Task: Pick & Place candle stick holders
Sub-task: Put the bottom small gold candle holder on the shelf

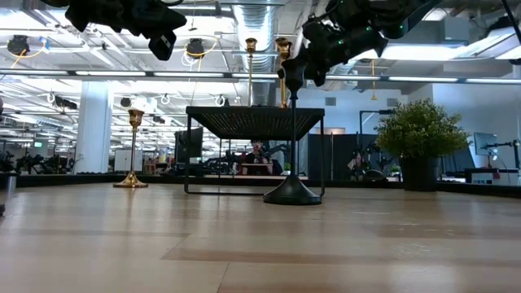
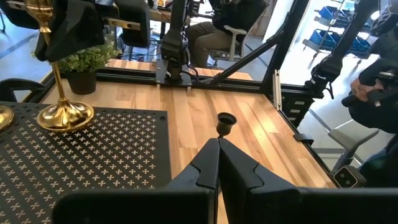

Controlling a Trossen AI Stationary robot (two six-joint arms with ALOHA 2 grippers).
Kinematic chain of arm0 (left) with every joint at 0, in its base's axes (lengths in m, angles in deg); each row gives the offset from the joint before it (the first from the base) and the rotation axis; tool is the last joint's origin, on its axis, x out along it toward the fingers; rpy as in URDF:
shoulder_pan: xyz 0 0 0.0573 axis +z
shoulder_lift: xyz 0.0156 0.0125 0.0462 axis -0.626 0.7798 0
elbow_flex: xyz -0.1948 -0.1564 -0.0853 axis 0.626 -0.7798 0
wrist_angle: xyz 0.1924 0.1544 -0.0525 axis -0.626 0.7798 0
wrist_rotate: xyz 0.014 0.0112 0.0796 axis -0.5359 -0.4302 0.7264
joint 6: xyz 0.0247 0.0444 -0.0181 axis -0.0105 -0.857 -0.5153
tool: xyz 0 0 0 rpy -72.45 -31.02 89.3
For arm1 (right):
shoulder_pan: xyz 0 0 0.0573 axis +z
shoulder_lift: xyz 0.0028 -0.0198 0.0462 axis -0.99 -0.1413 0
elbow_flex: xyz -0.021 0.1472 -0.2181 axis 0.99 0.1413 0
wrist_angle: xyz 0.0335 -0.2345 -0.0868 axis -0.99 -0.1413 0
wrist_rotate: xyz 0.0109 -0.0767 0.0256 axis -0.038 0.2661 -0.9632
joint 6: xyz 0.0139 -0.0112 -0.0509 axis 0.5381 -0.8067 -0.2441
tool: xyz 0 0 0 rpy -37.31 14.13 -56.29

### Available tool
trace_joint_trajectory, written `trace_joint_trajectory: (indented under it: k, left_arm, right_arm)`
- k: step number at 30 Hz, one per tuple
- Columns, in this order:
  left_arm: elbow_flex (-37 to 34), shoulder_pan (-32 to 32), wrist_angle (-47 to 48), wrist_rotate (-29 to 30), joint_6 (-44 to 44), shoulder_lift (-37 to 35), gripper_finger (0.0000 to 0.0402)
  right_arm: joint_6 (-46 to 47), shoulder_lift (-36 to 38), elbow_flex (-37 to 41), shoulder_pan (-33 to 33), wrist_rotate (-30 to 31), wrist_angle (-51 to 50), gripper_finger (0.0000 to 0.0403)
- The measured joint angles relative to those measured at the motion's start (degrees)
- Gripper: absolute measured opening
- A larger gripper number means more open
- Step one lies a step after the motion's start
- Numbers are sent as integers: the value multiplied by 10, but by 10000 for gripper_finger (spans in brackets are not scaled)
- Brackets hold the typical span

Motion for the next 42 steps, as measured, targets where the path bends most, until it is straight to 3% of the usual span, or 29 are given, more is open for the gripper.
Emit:
trace_joint_trajectory:
  k: [16,42]
  left_arm:
    - [0,0,0,0,0,0,6]
    - [0,0,0,0,0,0,6]
  right_arm:
    - [18,0,0,3,0,-25,1]
    - [15,1,0,80,0,-9,1]
